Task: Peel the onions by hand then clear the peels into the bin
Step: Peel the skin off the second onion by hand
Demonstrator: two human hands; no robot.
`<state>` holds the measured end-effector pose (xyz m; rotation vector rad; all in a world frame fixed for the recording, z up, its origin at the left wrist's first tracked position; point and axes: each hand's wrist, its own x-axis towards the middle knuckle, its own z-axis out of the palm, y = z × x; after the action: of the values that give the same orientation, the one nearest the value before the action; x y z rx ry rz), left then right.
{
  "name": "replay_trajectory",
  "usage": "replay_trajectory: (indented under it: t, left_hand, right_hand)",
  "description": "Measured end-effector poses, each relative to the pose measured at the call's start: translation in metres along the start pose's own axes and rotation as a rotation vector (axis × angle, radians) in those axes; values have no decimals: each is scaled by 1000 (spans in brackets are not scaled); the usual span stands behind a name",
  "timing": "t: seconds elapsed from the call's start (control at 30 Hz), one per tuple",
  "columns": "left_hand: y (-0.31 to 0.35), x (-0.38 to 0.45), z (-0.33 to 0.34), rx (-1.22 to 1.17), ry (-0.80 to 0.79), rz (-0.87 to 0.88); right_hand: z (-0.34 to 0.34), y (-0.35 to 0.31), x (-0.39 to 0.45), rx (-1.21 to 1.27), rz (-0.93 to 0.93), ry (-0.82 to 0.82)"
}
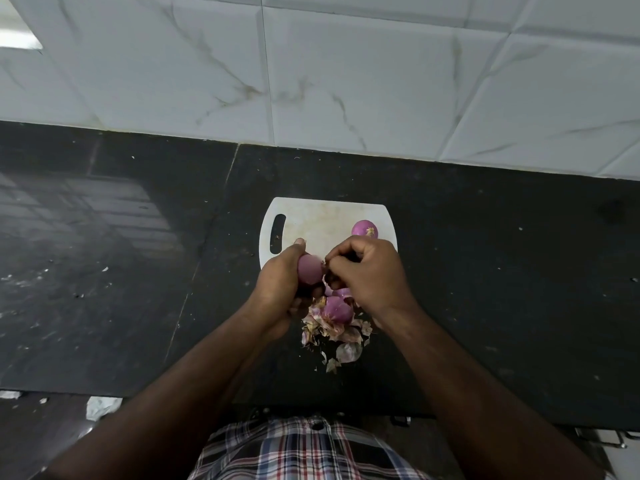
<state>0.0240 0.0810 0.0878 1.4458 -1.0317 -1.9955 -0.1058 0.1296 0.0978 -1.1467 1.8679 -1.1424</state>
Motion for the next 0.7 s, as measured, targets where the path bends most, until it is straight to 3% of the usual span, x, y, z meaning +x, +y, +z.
replay_trajectory:
  t: [0.17,0.33,0.7]
  left_hand:
    - [-3,5,-9,-52,-46,-45]
    - [-2,4,-7,-26,-49,-28]
    - [-6,-4,5,78,51,177]
  right_hand:
    - [-8,11,-1,213,233,-156]
    - [-12,12,-3,290,229,-307]
    - [-6,-2,0,3,163,-238]
